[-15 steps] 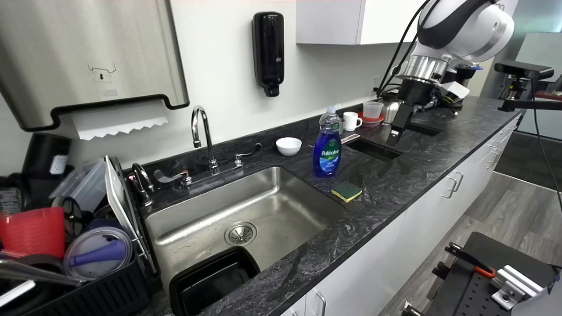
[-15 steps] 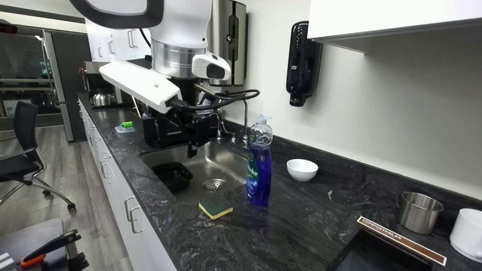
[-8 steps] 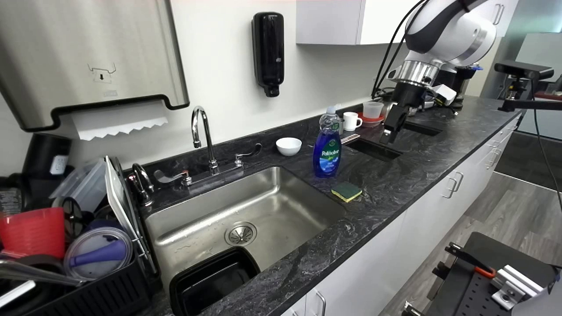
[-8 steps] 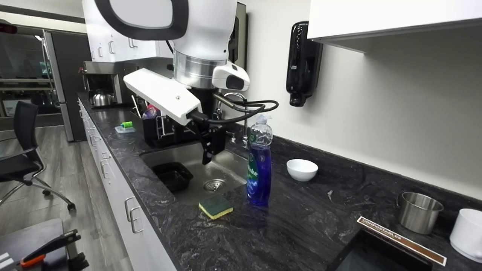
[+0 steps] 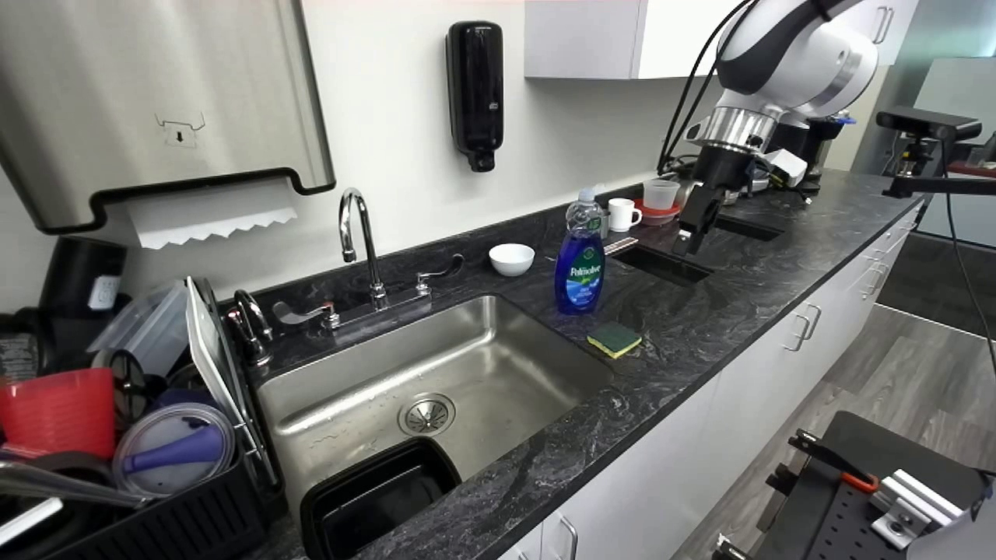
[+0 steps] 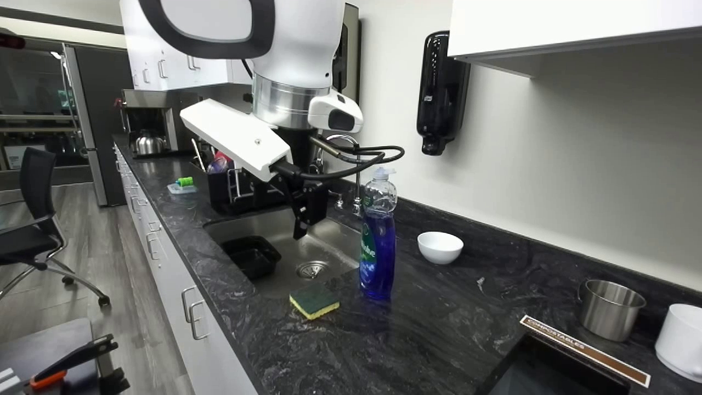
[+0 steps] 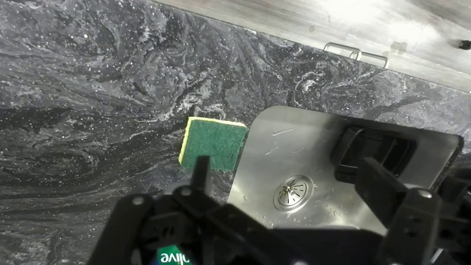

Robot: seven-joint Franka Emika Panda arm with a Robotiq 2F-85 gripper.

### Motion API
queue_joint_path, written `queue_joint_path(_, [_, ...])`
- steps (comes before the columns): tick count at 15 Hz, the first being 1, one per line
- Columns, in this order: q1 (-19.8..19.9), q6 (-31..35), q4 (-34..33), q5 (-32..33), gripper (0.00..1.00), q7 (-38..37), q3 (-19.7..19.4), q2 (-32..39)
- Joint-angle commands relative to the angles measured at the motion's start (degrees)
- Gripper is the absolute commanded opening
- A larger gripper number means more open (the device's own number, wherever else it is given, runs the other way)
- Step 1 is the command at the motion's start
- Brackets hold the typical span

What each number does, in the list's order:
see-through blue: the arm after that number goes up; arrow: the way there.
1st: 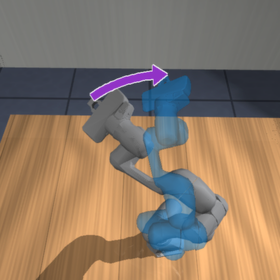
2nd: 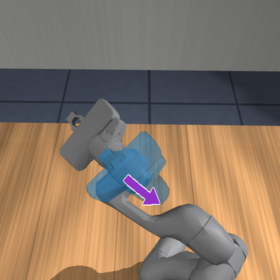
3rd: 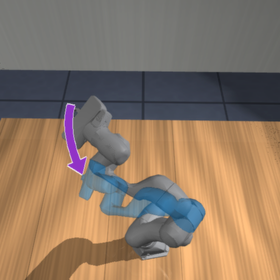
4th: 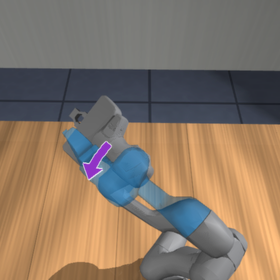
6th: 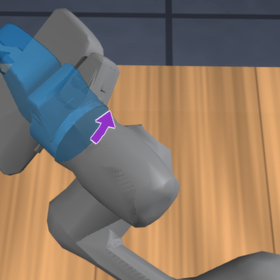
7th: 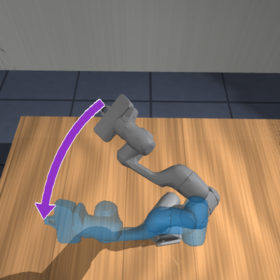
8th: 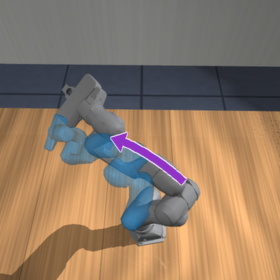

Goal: Pour the liquid soap into the sink

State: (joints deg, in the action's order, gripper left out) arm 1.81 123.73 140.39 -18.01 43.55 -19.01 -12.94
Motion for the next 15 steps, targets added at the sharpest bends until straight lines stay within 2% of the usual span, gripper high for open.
queue_joint_path(1, [0.8,3.5,1.6,-4.4,1.00,1.1,1.9,1.4])
queue_joint_path(6, [0.8,8.4,2.0,-12.5,1.00,9.6,2.3,5.6])
queue_joint_path(10, [1.9,11.0,1.5,-16.5,1.00,24.0,2.4,8.4])
queue_joint_path(15, [5.6,11.0,0.0,-18.6,1.00,38.8,1.5,10.1])
